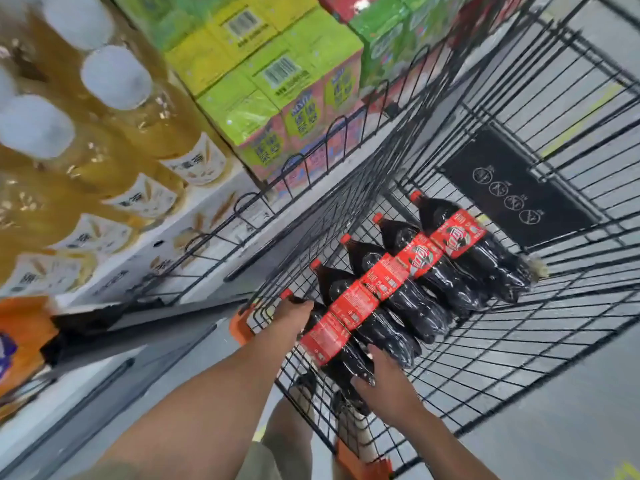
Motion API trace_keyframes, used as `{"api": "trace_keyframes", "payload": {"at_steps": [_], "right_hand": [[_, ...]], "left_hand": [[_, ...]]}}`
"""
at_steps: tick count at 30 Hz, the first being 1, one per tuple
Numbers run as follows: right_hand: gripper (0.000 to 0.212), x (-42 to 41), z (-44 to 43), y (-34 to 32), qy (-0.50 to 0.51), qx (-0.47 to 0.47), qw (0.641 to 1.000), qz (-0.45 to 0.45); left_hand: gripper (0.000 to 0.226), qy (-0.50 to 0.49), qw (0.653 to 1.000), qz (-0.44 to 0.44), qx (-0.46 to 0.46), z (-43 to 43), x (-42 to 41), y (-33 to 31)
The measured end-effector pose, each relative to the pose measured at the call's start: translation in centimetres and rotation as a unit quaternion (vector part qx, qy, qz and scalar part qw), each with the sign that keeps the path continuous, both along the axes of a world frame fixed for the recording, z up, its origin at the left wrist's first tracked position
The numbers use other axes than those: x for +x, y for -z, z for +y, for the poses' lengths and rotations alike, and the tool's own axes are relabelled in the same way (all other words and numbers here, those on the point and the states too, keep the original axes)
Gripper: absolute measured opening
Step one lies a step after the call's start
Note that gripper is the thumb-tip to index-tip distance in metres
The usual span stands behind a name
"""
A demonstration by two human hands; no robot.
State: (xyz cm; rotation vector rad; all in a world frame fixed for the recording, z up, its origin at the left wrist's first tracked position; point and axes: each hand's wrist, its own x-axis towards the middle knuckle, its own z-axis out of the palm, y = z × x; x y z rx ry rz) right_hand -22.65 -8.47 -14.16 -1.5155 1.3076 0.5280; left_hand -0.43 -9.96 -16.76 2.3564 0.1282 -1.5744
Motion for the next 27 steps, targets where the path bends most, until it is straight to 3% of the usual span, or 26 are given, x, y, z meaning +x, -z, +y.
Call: {"api": "trace_keyframes", "payload": {"at_steps": [5, 9, 12, 14, 15, 17, 20, 25, 27], "right_hand": [[0.069, 1.2, -0.5, 2.4, -0.010, -0.004, 1.000, 0.013], [0.064, 1.9, -0.5, 4.4, 0.010, 0.011, 1.000, 0.013], [0.063, 2.3, 0.3, 5.2, 0.015, 0.030, 0.999, 0.015], [0.060, 2.4, 0.8, 5.2, 0.027, 0.029, 0.999, 0.012], [0.061, 2.3, 1.0, 5.2, 0.032, 0.028, 0.999, 0.013], [0.069, 1.9, 1.1, 5.3, 0.032, 0.023, 0.999, 0.017], [0.079, 1.1, 1.0, 5.1, 0.024, 0.026, 0.999, 0.019], [0.099, 0.2, 0.5, 5.5, 0.008, 0.030, 0.999, 0.030], [0.102, 0.4, 0.0, 5.8, 0.008, 0.025, 0.999, 0.030]], "left_hand": [[0.050, -0.006, 0.999, 0.003, 0.037, -1.1, 0.7, 3.1], [0.054, -0.078, 0.996, 0.035, 0.037, -0.7, 1.1, 6.8], [0.103, -0.083, 0.991, 0.069, 0.084, 4.3, 3.8, 20.7], [0.119, -0.114, 0.987, 0.066, 0.095, 7.3, 5.3, 27.7], [0.118, -0.123, 0.986, 0.067, 0.088, 7.4, 5.2, 27.6], [0.109, -0.120, 0.987, 0.083, 0.068, 5.0, 3.4, 19.9], [0.074, -0.089, 0.992, 0.078, 0.050, 1.7, 1.0, 11.4], [0.082, -0.143, 0.987, 0.078, 0.014, 0.3, 0.3, 10.6], [0.065, -0.149, 0.986, 0.069, -0.007, -0.6, -0.5, 8.2]]}}
